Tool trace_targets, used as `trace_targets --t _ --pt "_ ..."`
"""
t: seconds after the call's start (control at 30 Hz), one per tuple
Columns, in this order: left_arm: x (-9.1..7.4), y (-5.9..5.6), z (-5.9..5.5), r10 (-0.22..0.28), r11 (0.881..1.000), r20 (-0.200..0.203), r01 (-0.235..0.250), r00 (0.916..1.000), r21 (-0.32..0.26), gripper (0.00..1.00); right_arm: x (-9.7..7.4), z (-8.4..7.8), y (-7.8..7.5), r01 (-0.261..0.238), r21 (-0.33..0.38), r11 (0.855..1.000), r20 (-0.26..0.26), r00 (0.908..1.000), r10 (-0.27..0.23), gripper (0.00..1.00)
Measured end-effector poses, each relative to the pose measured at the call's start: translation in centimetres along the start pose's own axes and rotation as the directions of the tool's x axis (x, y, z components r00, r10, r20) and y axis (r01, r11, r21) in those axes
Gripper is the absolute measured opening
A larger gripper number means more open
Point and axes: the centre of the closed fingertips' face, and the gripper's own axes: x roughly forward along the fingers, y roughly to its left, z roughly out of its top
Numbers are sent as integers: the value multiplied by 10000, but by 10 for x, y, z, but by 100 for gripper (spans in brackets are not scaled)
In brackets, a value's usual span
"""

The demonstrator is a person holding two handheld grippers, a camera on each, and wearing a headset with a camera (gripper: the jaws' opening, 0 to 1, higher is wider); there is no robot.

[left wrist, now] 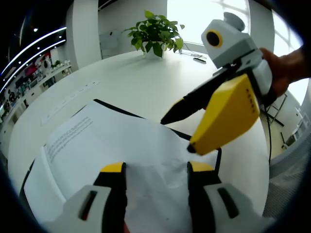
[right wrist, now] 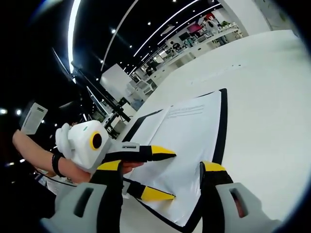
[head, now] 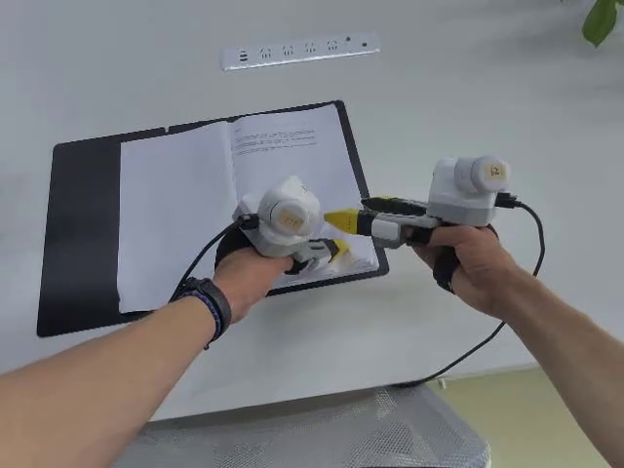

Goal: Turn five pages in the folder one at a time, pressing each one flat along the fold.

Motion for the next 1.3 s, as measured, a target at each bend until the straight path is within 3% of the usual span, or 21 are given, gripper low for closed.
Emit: trace_targets --t 0.27,0.47,0.67,0.93,1.07,1.3 --pt "0 0 0 -11 10000 -8 11 10000 -6 50 3 -3 4 -176 -11 9998 -108 9998 176 64" --pt "0 -2 0 -111 9999 1 111 9999 -6 51 0 -8 -2 -291 350 9990 -203 9993 298 58" --pt "-5 -9 1 -536 9986 -90 537 9985 37 56 -6 -13 0 -614 786 9950 -60 9981 620 52" --pt "-19 -17 2 -811 9965 -100 812 9967 185 63 -10 -25 1 -694 1297 9891 -58 9975 707 34" --pt "-23 -18 4 -805 9966 -6 805 9968 163 65 -10 -30 -2 -449 1272 9909 -173 9987 475 21" --pt "-33 -20 8 -849 9963 136 848 9963 114 67 -8 -32 -4 -157 1171 9930 -164 9997 178 9"
